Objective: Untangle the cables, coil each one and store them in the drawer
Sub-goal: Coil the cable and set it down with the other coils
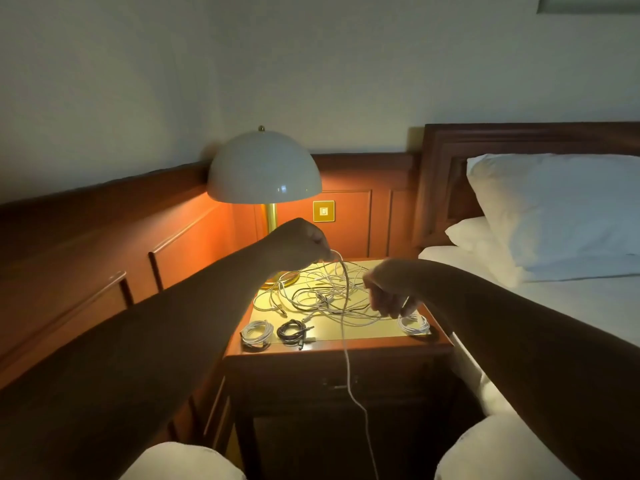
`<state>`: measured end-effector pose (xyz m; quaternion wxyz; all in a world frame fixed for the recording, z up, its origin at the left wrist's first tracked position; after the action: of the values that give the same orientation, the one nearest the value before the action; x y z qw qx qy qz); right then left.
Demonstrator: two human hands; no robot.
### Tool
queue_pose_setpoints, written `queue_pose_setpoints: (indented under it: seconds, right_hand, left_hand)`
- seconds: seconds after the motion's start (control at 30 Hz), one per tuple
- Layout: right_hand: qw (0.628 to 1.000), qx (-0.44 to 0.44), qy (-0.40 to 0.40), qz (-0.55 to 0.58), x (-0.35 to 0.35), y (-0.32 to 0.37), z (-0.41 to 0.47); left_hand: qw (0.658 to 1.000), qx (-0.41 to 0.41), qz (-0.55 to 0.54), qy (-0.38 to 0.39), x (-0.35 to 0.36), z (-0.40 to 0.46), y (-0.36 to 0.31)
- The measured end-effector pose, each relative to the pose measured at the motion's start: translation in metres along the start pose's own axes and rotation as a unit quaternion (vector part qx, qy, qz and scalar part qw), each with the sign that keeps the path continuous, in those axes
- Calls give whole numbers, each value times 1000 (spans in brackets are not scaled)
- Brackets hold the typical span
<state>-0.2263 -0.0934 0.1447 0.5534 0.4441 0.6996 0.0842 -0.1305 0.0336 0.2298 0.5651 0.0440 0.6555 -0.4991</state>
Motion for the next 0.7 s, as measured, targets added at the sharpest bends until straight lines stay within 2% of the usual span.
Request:
queue_pose_setpoints:
  seconds: [0.03, 0.1, 0.2, 0.27, 0.37, 0.43, 0.5, 0.57, 0.63, 0.7]
  right_hand:
    - [996, -1, 44, 78, 10, 4, -4]
    - [962, -21, 118, 244, 26, 17, -10]
    - [918, -44, 117, 377, 36, 28, -8]
    - [898, -46, 85, 429, 41, 29, -2]
    - [855, -24, 62, 515, 50, 22, 6]
    - [851, -3, 53, 523, 60, 15, 8]
    - [870, -4, 48, 491, 69, 12, 10]
    - [865, -23, 74, 495, 80, 14, 12]
    - [822, -34, 121, 555, 90, 17, 13]
    - [767, -43, 163, 619, 95, 20, 16]
  left_hand:
    - [998, -3, -51, -21, -1, -5, -1]
    - [992, -10, -110, -54, 5, -11, 3]
    - [984, -6, -171, -47, 26, -15, 6]
    - [989, 18, -138, -42, 36, -19, 3]
    - [997, 62, -10, -45, 46, -22, 7]
    - [994, 80, -14, -70, 49, -24, 11]
    - [989, 73, -96, -83, 54, -23, 17]
    - [974, 33, -219, -39, 68, -21, 28]
    - [948, -14, -317, 17, 87, -21, 41]
    - [926, -76, -368, 24, 102, -22, 64]
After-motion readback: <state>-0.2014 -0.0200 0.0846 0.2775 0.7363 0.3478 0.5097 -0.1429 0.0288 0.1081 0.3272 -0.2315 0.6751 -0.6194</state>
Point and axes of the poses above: each hand's wrist, its own z-axis towards the middle knuckle, its own x-axis out of the palm, y = z × x, the point moved 10 cm from there along z, towards the middle knuckle, and after that the axes turned 2 degrees about -x, right-handed, at the moved point
